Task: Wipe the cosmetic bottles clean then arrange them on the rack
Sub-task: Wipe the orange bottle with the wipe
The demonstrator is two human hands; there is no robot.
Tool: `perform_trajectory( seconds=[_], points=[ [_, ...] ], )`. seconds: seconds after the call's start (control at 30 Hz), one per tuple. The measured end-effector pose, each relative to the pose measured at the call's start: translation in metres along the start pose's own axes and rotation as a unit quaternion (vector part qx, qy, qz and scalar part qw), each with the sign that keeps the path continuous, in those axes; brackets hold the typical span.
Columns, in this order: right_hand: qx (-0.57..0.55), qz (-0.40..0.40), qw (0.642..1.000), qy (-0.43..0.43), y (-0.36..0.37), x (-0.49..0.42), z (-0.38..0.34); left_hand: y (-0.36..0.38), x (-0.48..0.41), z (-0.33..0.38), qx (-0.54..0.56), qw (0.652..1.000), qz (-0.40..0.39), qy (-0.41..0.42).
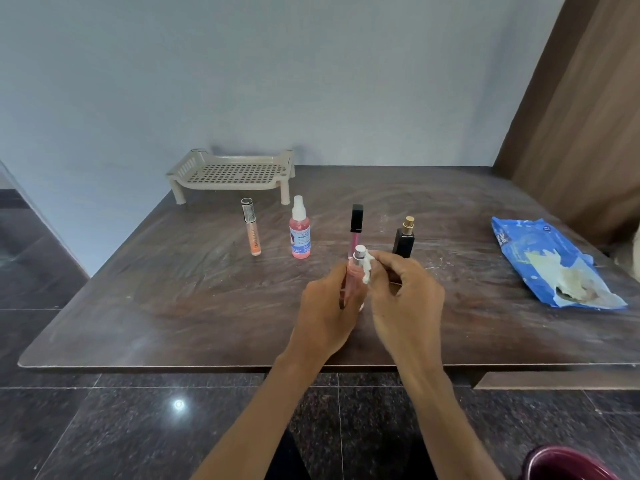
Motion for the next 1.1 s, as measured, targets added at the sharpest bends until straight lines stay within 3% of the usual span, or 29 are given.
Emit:
perform_trajectory(
  seconds=[0.27, 0.53, 0.77, 1.1],
  points=[
    [-0.025, -0.126, 0.991, 0.042, 0.002, -0.029, 0.003, -0.003, -0.001, -0.003, -0.016, 1.000, -0.010, -0.014],
    [0.033, -0.038, 0.999, -0.006, -0.007, -0.006, -0.001, -0.002, 0.000, 0.000, 0.002, 0.999, -0.046, -0.018],
    [0.005, -0.037, 0.999, 0.012, -0.001, -0.010, 0.005, -0.005, 0.002, 0.002, 0.095, 0.994, -0.057, 0.010],
    [-0.065, -0.039, 0.997, 0.014, -0.007, -0.004, 0.003, -0.006, 0.001, 0.006, 0.104, 0.994, -0.018, 0.034]
  ],
)
Point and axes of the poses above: each hand's wrist, its own x-axis away from the middle knuckle, its own y-axis out of the palm, z = x × y, the point moved 2 cm from there along -x, towards the middle knuckle, and after that the axes turned 15 degrees about x, right-handed, at the moved point
